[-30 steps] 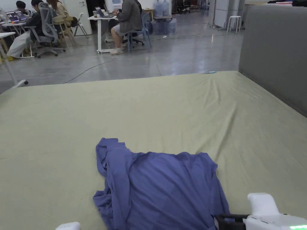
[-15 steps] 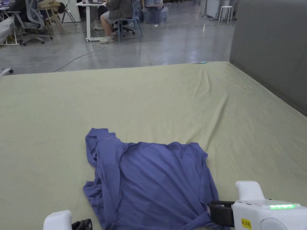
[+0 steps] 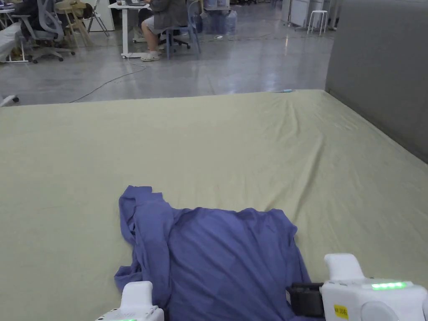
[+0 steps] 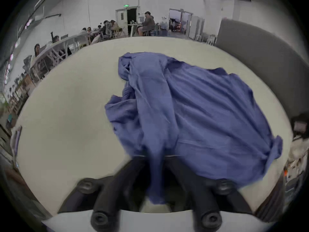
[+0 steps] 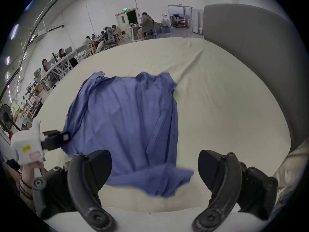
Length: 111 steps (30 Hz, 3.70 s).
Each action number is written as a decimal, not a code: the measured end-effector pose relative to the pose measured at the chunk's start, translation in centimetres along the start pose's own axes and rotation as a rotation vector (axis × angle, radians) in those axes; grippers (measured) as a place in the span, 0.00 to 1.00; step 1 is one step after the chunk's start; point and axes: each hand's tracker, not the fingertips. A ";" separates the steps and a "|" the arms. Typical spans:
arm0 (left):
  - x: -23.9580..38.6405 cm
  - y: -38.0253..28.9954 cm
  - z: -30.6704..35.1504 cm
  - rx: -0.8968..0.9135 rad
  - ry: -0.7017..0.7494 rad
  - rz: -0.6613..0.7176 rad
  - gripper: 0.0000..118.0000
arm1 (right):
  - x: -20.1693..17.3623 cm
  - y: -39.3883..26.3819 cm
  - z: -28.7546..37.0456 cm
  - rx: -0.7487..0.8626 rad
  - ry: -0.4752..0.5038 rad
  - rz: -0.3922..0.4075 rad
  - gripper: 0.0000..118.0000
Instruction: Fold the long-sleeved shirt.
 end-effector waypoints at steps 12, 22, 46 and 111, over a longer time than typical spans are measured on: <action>-3.3 -1.0 5.3 0.045 -0.113 0.150 0.01 | 2.3 21.1 -18.0 -0.150 -0.069 0.206 0.68; -3.3 -0.2 4.8 0.040 -0.102 0.157 0.01 | -1.8 20.2 -22.4 -0.380 -0.083 0.300 0.00; -14.0 39.3 24.1 0.750 -0.014 0.265 0.01 | -0.2 45.3 17.8 0.477 0.047 0.113 0.00; -11.0 -4.1 13.8 0.185 0.011 0.382 1.00 | 8.6 -2.5 2.6 0.048 -0.120 -0.209 1.00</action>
